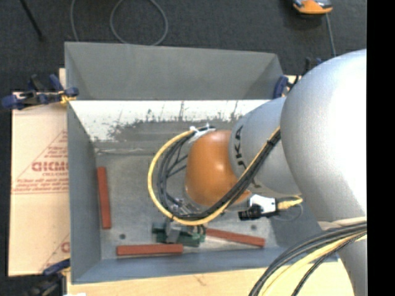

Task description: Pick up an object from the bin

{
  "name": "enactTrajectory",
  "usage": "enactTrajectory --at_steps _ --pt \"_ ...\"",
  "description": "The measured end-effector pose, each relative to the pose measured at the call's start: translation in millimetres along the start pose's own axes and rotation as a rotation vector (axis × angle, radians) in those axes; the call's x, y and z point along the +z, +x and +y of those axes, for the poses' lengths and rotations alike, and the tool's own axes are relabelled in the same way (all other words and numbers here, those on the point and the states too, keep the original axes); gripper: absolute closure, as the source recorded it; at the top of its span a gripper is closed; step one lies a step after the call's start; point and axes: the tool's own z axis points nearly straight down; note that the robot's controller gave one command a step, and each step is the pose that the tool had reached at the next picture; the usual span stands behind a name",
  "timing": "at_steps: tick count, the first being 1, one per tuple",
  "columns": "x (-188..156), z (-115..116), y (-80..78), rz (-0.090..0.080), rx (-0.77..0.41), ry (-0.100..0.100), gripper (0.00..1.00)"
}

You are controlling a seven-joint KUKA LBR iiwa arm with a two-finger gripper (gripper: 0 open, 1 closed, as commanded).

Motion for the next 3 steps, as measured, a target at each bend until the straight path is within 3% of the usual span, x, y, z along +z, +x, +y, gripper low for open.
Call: enactTrajectory --at_steps 1,2,3 --pt "-27 -21 -35.5 0.003 -0.050 0.004 1.00" --pt "-25 -20 -32.9 0.008 -0.049 0.003 0.00" --pt "1 -23 9.1 -0.004 -0.105 0.000 0.00"
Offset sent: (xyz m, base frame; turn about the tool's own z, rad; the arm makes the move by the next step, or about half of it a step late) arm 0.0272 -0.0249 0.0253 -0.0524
